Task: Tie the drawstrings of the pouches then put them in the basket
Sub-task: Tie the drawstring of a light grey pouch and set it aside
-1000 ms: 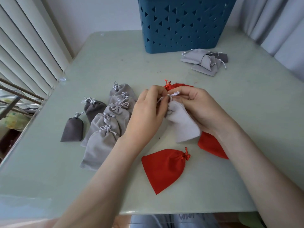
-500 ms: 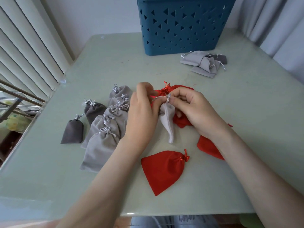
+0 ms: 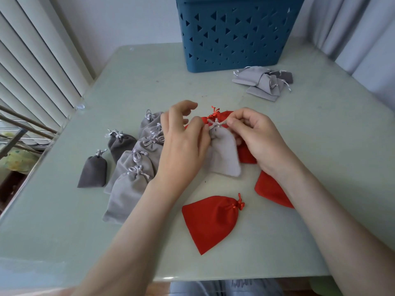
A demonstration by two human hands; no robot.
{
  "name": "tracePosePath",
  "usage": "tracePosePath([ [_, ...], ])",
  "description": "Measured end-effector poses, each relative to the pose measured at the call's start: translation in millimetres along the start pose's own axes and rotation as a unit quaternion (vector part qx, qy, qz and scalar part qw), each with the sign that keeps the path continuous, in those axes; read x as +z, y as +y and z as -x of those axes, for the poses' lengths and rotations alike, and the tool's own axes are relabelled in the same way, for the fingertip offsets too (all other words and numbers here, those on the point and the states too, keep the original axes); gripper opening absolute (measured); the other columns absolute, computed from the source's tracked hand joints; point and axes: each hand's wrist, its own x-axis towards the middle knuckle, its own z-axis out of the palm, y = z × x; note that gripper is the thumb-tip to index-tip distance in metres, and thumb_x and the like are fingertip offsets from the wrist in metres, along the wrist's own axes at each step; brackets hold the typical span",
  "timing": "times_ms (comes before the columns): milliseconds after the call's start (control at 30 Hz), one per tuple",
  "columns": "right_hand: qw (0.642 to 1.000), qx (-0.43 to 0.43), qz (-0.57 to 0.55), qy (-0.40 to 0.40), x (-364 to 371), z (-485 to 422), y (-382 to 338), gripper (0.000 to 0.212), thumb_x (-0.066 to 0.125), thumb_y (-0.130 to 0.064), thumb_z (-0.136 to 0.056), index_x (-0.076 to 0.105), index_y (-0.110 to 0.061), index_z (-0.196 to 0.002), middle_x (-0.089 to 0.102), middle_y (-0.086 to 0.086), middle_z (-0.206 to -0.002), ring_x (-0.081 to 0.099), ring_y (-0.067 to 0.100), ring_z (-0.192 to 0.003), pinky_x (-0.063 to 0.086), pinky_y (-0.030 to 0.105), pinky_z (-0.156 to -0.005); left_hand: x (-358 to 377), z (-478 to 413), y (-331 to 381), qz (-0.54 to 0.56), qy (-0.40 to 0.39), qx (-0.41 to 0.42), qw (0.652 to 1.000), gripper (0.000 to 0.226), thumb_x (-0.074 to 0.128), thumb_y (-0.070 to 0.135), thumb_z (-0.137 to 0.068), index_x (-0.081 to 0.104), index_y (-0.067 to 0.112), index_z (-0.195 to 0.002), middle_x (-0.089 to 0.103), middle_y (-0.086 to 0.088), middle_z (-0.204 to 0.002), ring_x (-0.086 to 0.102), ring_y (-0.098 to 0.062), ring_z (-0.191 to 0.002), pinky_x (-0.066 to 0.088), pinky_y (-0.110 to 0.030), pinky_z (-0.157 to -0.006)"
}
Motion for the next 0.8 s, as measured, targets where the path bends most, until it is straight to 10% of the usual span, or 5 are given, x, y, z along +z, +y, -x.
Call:
tracePosePath([
  [200,0.999,0.019,0.021,0.016,-6,-5,6,0.020,0.052,-0.004,-0.093,0.060,-0.014,-0.079,0.056,0.003,-0.068,0.049,0.002,-0.053,0.040,0.015,-0.051,5,-1,-2,0.123,-0.077,-0.088,0.985,0.028,0.046,0.020,-0.092,0.060,0.002,-0.077,0.061,-0.010,-0.100,0.047,-0.002,-0.076,0.035,-0.009,-0.072],
  [333,0.998,0.039,0.039,-0.013,-10,-4,8,0.019,0.047,-0.012,-0.098,0.063,-0.014,-0.086,0.062,0.002,-0.073,0.055,0.004,-0.058,0.043,0.017,-0.053,2,-3,2,0.105,-0.185,-0.161,0.964,0.037,0.046,0.028,-0.098,0.049,0.008,-0.066,0.051,-0.003,-0.074,0.048,-0.019,-0.072,0.033,-0.025,-0.068],
  [500,0.993,0.071,0.067,-0.062,-12,4,-5,0.027,0.057,-0.035,-0.092,0.061,-0.017,-0.111,0.065,-0.003,-0.095,0.060,0.004,-0.083,0.045,0.018,-0.077,-27,-11,5,0.120,-0.462,-0.195,0.857,0.064,0.052,0.079,-0.067,0.051,0.016,-0.079,0.053,0.007,-0.072,0.051,-0.008,-0.067,0.040,-0.024,-0.066],
  [600,0.984,0.061,0.141,-0.093,-16,7,-7,0.043,0.073,-0.027,-0.080,0.054,-0.021,-0.118,0.062,-0.006,-0.097,0.059,0.006,-0.089,0.044,0.022,-0.086,-39,-8,8,0.104,-0.585,-0.146,0.791,0.054,0.072,0.065,-0.063,0.058,0.021,-0.092,0.057,0.005,-0.093,0.057,-0.012,-0.088,0.047,-0.029,-0.085],
  [800,0.983,0.046,0.166,-0.060,-25,10,-7,0.028,0.072,-0.018,-0.081,0.061,-0.022,-0.106,0.064,-0.005,-0.092,0.061,0.007,-0.084,0.046,0.023,-0.083,-44,-5,16,0.066,-0.586,-0.102,0.801,0.021,0.065,0.034,-0.086,0.055,0.023,-0.071,0.062,-0.006,-0.090,0.054,-0.013,-0.079,0.044,-0.029,-0.077],
])
